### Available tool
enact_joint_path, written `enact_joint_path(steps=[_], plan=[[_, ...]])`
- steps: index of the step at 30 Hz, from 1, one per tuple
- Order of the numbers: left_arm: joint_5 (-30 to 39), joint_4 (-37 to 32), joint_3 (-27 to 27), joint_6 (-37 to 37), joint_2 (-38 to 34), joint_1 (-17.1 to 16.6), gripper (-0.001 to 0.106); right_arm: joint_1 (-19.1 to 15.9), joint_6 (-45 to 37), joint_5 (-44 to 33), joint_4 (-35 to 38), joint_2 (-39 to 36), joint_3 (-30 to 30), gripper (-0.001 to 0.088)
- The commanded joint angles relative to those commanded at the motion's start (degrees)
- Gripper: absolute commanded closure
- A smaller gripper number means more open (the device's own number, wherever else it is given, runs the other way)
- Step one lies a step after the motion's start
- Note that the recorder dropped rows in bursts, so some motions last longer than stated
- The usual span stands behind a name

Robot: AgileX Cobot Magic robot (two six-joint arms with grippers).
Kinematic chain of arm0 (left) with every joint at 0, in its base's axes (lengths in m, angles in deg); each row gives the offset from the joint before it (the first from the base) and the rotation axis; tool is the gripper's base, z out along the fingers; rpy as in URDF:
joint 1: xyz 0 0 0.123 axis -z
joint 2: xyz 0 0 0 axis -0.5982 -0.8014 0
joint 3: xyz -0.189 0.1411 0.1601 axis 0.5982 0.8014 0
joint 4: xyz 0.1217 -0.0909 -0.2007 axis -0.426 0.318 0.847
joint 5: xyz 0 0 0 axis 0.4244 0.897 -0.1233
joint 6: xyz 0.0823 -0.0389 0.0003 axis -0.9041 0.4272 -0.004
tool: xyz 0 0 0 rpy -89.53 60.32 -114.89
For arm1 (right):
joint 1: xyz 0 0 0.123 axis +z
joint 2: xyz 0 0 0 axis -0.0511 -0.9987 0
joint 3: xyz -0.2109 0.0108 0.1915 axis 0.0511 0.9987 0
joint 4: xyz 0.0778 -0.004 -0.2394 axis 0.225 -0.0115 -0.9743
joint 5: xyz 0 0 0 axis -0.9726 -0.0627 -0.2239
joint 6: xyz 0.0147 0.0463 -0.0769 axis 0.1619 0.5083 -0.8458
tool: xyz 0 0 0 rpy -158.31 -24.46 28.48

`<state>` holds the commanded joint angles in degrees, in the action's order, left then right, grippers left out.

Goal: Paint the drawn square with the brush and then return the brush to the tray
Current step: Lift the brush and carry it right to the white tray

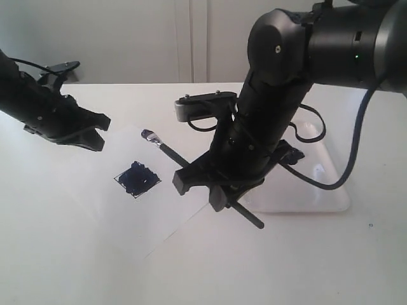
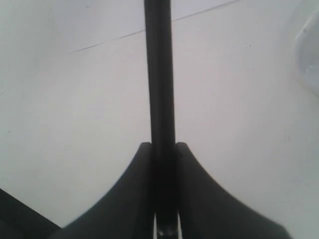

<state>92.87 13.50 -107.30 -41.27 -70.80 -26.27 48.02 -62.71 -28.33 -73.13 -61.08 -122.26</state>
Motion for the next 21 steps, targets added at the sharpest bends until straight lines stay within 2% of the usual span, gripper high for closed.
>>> enact_joint_path(steps=[5,12,21], plan=[[3.24,-2.04,0.0,0.93,4.5,0.0,0.105,0.0,1.95,0.23,-3.22,3.03,0.0,0.0868],[8.46,-4.48,0.0,2.41,10.77,0.0,0.105,-0.11,7.63,-5.82,-12.8,6.19,0.66,0.0868],[11.64,-4.87,0.1,2.66,16.69,0.0,0.105,-1.87,14.88,-8.18,-17.0,8.51,4.7,0.0868]])
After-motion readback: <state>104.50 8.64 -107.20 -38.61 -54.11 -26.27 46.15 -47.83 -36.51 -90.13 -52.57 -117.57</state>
